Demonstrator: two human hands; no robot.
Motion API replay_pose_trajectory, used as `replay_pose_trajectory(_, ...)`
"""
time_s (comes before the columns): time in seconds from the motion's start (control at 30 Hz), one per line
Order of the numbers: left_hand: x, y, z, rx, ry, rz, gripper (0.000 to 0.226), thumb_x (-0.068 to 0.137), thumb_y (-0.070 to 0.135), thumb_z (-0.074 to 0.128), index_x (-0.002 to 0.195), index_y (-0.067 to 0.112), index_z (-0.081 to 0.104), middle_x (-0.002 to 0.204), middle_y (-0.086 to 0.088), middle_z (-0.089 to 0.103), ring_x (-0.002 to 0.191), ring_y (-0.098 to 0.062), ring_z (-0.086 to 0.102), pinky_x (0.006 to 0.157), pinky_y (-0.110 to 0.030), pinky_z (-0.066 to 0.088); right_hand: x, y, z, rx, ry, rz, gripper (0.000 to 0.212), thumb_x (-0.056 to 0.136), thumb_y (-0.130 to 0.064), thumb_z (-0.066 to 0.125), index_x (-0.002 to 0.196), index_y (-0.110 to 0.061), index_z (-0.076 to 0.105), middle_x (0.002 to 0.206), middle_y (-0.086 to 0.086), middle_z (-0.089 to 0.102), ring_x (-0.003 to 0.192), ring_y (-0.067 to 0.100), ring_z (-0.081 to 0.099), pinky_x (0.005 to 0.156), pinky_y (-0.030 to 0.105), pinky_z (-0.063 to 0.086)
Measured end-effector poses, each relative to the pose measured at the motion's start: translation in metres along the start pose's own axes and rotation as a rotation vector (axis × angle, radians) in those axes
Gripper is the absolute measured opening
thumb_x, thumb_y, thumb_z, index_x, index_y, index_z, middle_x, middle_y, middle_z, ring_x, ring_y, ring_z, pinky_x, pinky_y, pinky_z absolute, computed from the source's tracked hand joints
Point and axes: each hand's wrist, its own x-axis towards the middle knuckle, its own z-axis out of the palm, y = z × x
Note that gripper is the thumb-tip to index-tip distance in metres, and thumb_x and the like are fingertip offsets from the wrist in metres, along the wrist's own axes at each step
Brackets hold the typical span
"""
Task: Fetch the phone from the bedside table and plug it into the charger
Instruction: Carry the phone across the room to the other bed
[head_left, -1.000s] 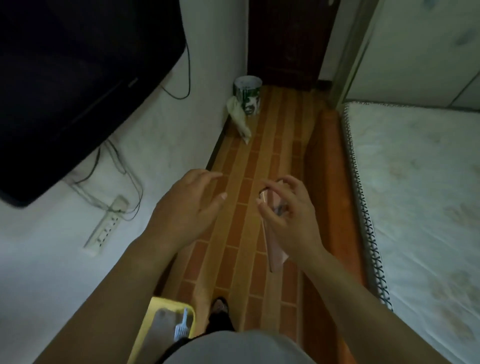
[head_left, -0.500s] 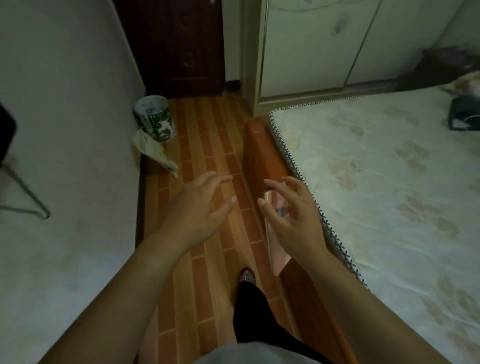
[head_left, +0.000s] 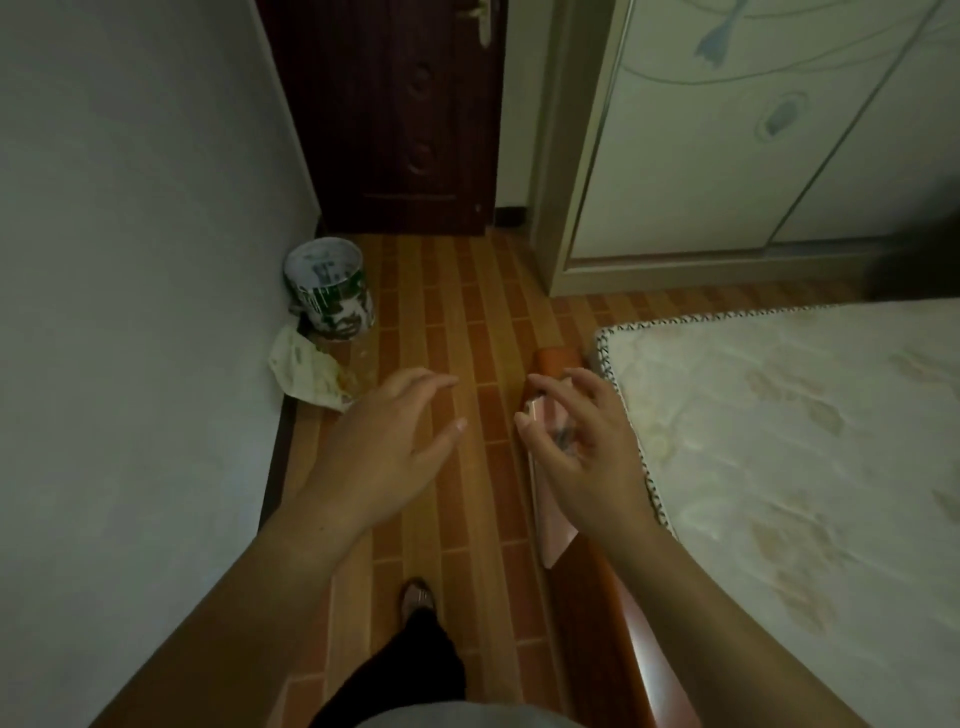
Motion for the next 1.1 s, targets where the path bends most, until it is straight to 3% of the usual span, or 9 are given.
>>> replay_pose_trajectory(0.07,0.050,-0.027,-0.005,0.006,0.015,0.000,0.053,0.084,0.058,0.036,0.131,0.033,0.040,0.140,0.005,0.041,0.124,-0.012,0.040,0.099,-0.041,0.041,0.053,0.011,0.021,0.000,-0.001,-0.022,0.039,0.079,-0.057,0.053,0.117,-0.046,0.055,0.135,-0.009,0.040,0.120,-0.007,0.033,0.089,0.006,0.030)
replay_pose_trajectory(0.13,0.103,-0.056,-0.013,0.016,0.019,0.011,0.051,0.086,0.055,0.039,0.131,0.031,0.041,0.140,0.003,0.042,0.123,-0.012,0.040,0.098,-0.036,0.040,0.109,0.021,0.043,0.010,0.007,-0.023,0.038,0.080,-0.056,0.054,0.117,-0.046,0.055,0.134,-0.009,0.038,0.122,0.003,0.036,0.092,0.017,0.037)
replay_pose_trajectory(0.27,0.216,-0.104,-0.040,0.054,0.025,0.040,0.049,0.087,0.052,0.040,0.130,0.029,0.042,0.137,0.002,0.044,0.121,-0.014,0.042,0.095,-0.033,0.039,0.224,0.033,0.082,-0.010,0.040,-0.040,0.041,0.079,-0.059,0.050,0.118,-0.045,0.054,0.134,-0.012,0.036,0.122,-0.001,0.030,0.091,0.015,0.034)
replay_pose_trajectory(0.37,0.296,-0.127,-0.060,0.072,-0.001,0.064,0.049,0.086,0.053,0.039,0.130,0.030,0.042,0.137,0.003,0.044,0.121,-0.014,0.043,0.095,-0.038,0.042,0.299,0.042,0.100,-0.006,0.055,-0.007,0.039,0.081,-0.054,0.054,0.119,-0.045,0.054,0.137,-0.011,0.035,0.126,0.004,0.032,0.094,0.032,0.045)
replay_pose_trajectory(0.47,0.373,-0.143,-0.068,0.076,-0.058,0.099,0.048,0.087,0.054,0.038,0.129,0.032,0.040,0.138,0.004,0.044,0.122,-0.016,0.044,0.096,-0.044,0.043,0.364,0.053,0.108,0.009,0.106,0.023,0.038,0.082,-0.049,0.059,0.119,-0.044,0.055,0.136,-0.010,0.036,0.126,0.006,0.034,0.094,0.040,0.047)
replay_pose_trajectory(0.73,0.573,-0.154,-0.042,0.066,-0.182,0.208,0.049,0.087,0.053,0.038,0.133,0.035,0.034,0.144,0.007,0.035,0.128,-0.015,0.035,0.101,-0.042,0.039,0.501,0.125,0.117,-0.032,0.215,0.176,0.047,0.077,-0.063,0.048,0.120,-0.045,0.053,0.139,-0.009,0.035,0.125,0.009,0.035,0.095,0.042,0.047)
replay_pose_trajectory(0.83,0.660,-0.148,-0.026,0.076,-0.200,0.256,0.047,0.088,0.050,0.040,0.133,0.036,0.034,0.144,0.008,0.034,0.129,-0.014,0.034,0.102,-0.039,0.038,0.575,0.156,0.113,-0.056,0.266,0.186,0.045,0.077,-0.066,0.045,0.119,-0.050,0.051,0.141,-0.010,0.035,0.125,0.007,0.033,0.097,0.039,0.042)
replay_pose_trajectory(1.0,0.796,-0.136,-0.012,0.062,-0.248,0.282,0.046,0.089,0.048,0.041,0.133,0.035,0.035,0.144,0.007,0.034,0.128,-0.014,0.035,0.101,-0.039,0.038,0.690,0.200,0.083,-0.112,0.336,0.191,0.042,0.079,-0.064,0.045,0.119,-0.052,0.048,0.142,-0.012,0.033,0.121,-0.002,0.030,0.085,0.013,0.030)
replay_pose_trajectory(1.1,0.862,-0.118,0.005,0.048,-0.274,0.345,0.046,0.088,0.048,0.041,0.132,0.036,0.036,0.144,0.006,0.035,0.127,-0.015,0.036,0.101,-0.041,0.039,0.737,0.226,0.059,-0.139,0.405,0.204,0.040,0.080,-0.064,0.046,0.119,-0.051,0.050,0.141,-0.011,0.034,0.118,-0.005,0.029,0.083,0.009,0.029)
